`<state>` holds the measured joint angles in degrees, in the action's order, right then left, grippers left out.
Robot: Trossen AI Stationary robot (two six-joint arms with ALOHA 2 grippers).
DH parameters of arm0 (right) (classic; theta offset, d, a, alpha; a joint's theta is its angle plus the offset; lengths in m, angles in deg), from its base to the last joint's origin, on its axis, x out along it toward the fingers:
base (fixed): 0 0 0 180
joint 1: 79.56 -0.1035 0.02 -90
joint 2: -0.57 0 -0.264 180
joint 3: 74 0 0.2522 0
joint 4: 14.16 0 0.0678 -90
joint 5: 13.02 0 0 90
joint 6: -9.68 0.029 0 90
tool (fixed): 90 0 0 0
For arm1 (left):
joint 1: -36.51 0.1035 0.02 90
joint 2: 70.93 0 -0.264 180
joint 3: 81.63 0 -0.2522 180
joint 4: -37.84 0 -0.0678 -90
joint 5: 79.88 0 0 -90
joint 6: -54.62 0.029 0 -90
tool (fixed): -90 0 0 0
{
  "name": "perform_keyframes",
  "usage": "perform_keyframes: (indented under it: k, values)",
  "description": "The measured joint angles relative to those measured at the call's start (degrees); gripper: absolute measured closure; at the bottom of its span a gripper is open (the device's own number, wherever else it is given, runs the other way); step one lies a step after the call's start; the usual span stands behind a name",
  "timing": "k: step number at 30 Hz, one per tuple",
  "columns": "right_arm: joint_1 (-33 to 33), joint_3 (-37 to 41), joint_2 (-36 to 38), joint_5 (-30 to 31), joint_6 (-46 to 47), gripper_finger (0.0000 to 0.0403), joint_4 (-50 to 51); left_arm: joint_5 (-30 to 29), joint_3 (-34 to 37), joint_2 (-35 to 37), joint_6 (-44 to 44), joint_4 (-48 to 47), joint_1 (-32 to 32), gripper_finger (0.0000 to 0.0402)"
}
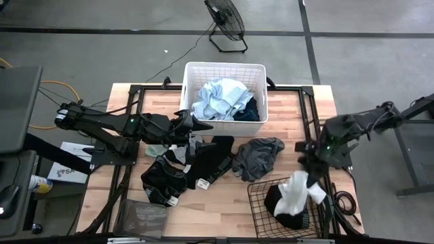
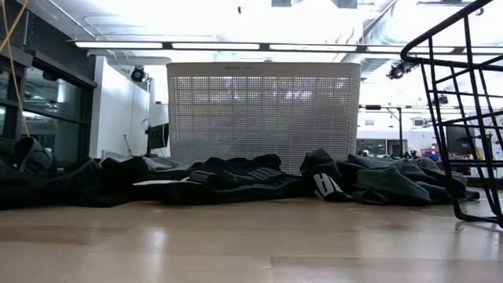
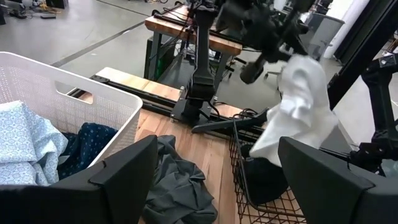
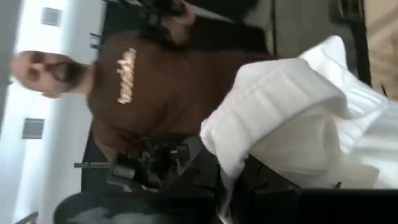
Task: Pick & Place Cloths
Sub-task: Put the white boxer into the wire basket
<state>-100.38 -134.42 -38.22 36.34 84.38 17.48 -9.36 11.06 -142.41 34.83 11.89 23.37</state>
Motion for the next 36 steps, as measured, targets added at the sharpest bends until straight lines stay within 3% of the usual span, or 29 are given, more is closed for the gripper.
perform_keyframes:
  k: [13, 18, 27, 31, 36]
  values:
    - [-16.7, 0.0, -8.9, 12.2, 13.3, 0.0398, 16.5, 0.0, 0.0, 0.0, 0.0, 0.0, 0.0, 0.0073]
    - [-20.9, 0.0, -13.2, 20.8, 19.7, 0.0398, 22.3, 0.0, 0.0, 0.0, 0.0, 0.0, 0.0, 0.0073]
    - [-22.9, 0.0, -21.8, 35.4, 26.1, 0.0398, 26.8, 0.0, 0.0, 0.0, 0.0, 0.0, 0.0, 0.0073]
    - [-22.9, 0.0, -27.1, 37.7, 26.3, 0.0398, 26.8, 0.0, 0.0, 0.0, 0.0, 0.0, 0.0, 0.0073]
    - [-23.5, 0.0, -34.3, 36.0, 25.5, 0.0398, 26.5, 0.0, 0.0, 0.0, 0.0, -0.6, 0.0, 0.0073]
